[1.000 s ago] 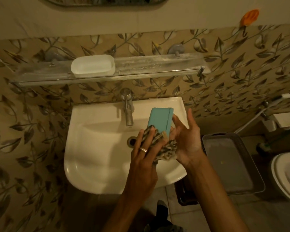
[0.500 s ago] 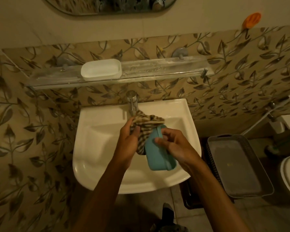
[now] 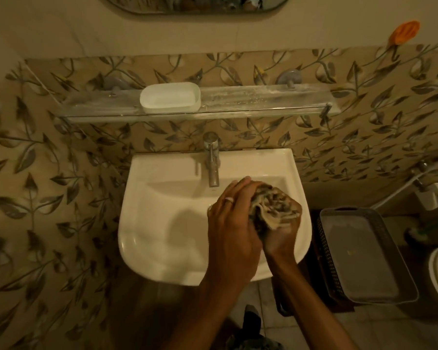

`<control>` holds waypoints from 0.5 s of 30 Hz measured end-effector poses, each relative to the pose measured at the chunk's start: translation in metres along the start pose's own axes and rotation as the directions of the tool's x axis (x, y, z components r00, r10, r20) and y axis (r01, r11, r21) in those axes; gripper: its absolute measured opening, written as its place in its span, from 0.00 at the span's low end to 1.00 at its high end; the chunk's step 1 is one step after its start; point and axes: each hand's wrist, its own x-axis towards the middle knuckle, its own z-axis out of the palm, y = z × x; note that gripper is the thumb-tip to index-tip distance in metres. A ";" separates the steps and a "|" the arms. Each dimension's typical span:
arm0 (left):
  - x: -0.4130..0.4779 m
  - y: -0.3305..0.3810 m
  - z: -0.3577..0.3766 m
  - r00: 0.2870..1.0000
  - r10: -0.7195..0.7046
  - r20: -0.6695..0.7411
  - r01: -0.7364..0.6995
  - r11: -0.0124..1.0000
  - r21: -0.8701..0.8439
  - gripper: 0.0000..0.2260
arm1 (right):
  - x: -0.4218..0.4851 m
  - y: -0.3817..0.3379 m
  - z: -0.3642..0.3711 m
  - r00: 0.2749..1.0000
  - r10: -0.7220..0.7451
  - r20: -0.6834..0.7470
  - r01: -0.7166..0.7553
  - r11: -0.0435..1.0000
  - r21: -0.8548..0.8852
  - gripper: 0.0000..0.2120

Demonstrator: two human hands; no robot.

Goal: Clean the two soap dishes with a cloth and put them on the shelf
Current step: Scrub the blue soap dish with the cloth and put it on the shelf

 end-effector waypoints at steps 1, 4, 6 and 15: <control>0.006 -0.006 -0.001 0.995 -0.100 -0.012 0.099 0.991 -0.095 0.19 | 0.003 -0.001 -0.002 0.999 -0.036 -0.020 0.037 0.999 0.019 0.16; 0.011 -0.020 0.000 0.947 -0.320 0.010 0.308 0.901 -0.306 0.22 | 0.013 -0.005 -0.008 0.994 -0.098 -0.057 0.097 0.995 -0.025 0.12; -0.006 -0.002 0.008 0.975 -0.220 -0.031 0.205 0.945 -0.255 0.25 | 0.013 -0.003 -0.008 0.989 -0.123 -0.080 0.116 0.989 -0.091 0.12; 0.004 -0.018 0.016 0.982 -0.190 -0.003 0.185 0.959 -0.216 0.25 | 0.023 0.013 -0.003 0.982 -0.153 -0.115 0.106 0.935 -0.338 0.20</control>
